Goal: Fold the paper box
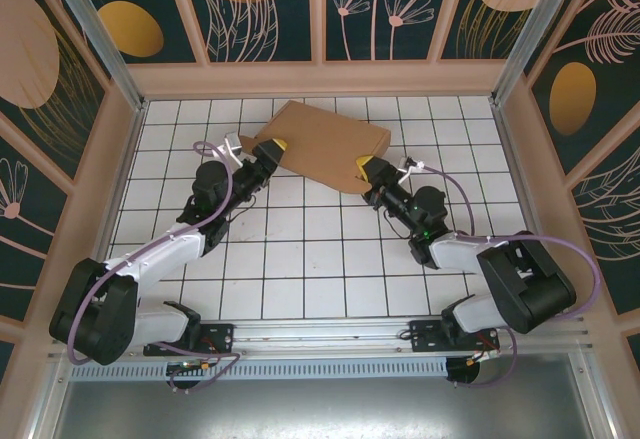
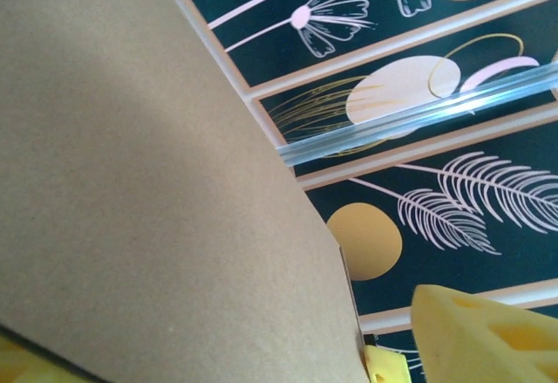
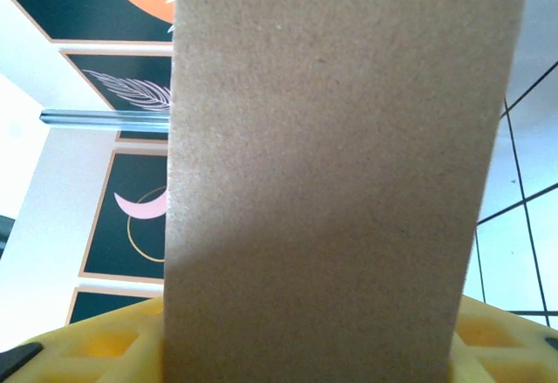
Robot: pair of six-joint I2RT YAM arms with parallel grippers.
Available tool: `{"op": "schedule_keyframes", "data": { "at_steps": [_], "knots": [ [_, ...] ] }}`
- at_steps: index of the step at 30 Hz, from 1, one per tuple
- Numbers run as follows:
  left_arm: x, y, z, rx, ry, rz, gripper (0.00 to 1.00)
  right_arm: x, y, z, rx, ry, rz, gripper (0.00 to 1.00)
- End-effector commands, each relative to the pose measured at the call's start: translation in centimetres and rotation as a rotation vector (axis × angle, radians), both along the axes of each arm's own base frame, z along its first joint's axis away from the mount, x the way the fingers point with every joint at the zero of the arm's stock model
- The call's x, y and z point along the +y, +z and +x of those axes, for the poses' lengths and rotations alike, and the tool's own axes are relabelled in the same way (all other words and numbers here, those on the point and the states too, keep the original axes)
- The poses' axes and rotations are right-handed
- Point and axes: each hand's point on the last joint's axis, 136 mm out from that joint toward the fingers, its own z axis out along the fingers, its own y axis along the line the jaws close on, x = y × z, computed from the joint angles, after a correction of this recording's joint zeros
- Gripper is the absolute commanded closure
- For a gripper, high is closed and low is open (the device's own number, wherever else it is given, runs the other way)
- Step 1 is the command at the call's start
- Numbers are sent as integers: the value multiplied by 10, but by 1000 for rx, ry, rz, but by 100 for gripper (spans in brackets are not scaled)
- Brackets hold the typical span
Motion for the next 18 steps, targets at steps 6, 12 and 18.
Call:
{"op": "schedule_keyframes", "data": {
  "at_steps": [6, 12, 18],
  "knots": [
    [-12, -12, -10, 57, -78, -47, 15, -3, 45, -9, -148, -2, 70, 55],
    [-9, -9, -3, 48, -40, -50, 12, 6, 58, -13, -171, 4, 111, 57],
    [-11, -7, 9, 43, -22, -66, 10, 20, 69, -17, -183, 32, 158, 58]
  ]
}}
